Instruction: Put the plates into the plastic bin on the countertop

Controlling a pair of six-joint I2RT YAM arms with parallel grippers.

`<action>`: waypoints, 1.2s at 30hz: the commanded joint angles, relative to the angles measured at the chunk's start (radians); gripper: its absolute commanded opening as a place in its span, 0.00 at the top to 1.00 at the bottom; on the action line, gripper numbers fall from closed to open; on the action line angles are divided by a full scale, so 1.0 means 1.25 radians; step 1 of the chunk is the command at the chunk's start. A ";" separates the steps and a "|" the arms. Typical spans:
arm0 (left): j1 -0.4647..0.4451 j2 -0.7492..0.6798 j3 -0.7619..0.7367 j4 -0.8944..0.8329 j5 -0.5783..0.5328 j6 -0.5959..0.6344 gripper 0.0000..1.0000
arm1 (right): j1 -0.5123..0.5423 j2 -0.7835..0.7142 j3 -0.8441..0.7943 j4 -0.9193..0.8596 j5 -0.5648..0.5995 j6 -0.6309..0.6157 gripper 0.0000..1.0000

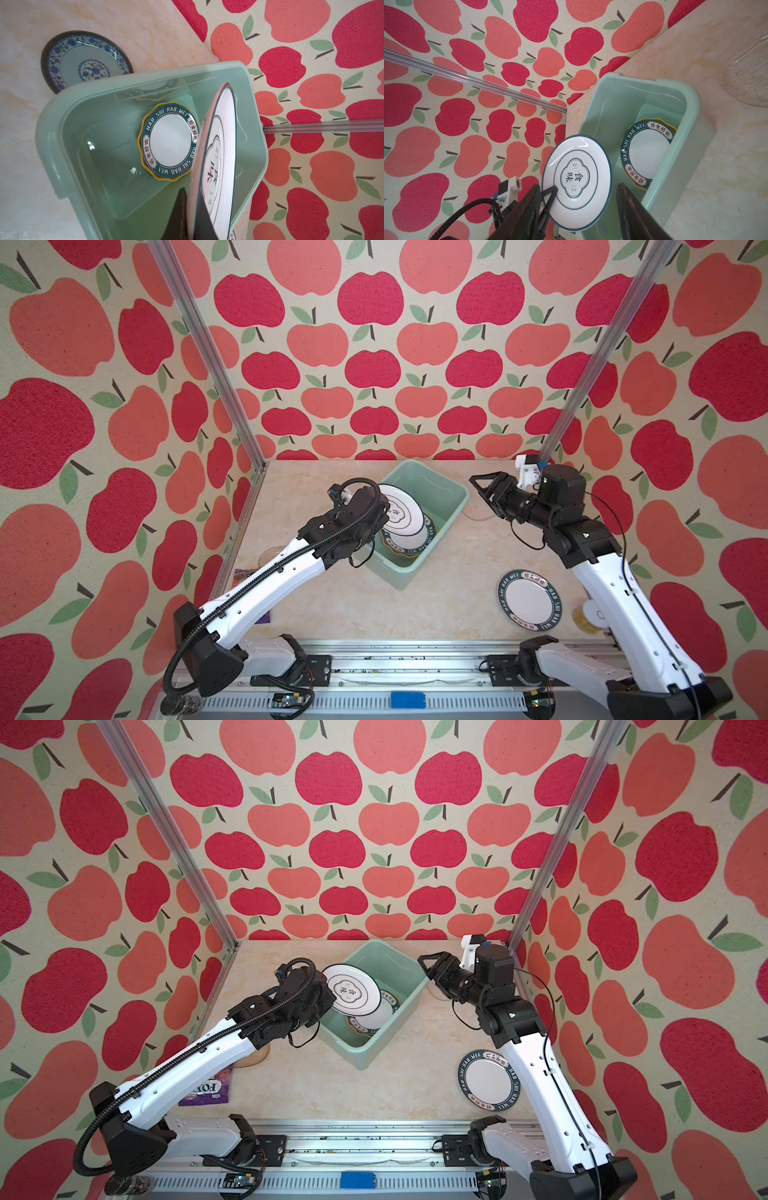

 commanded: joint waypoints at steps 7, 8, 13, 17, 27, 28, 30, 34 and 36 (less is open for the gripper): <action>0.012 0.126 0.116 -0.085 -0.011 -0.194 1.00 | -0.028 -0.042 -0.041 0.033 -0.055 0.030 0.39; 0.007 0.138 0.131 -0.100 -0.009 -0.207 1.00 | -0.033 -0.045 -0.043 0.036 -0.060 0.033 0.39; -0.010 0.195 0.191 -0.189 -0.020 -0.315 1.00 | -0.057 -0.054 -0.040 0.035 -0.088 0.033 0.39; -0.019 0.228 0.196 -0.217 0.007 -0.413 1.00 | -0.076 -0.058 -0.039 0.032 -0.114 0.031 0.39; -0.026 0.313 0.233 -0.228 0.013 -0.451 1.00 | -0.137 -0.095 -0.055 0.015 -0.167 0.028 0.39; -0.026 0.322 0.239 -0.234 0.013 -0.452 1.00 | -0.144 -0.100 -0.058 0.013 -0.173 0.027 0.39; -0.026 0.338 0.247 -0.239 0.016 -0.453 1.00 | -0.157 -0.108 -0.062 0.008 -0.185 0.027 0.39; -0.023 0.368 0.252 -0.225 0.018 -0.452 1.00 | -0.182 -0.123 -0.069 -0.003 -0.208 0.026 0.39; -0.021 0.381 0.258 -0.227 0.019 -0.450 1.00 | -0.189 -0.128 -0.074 -0.005 -0.215 0.029 0.39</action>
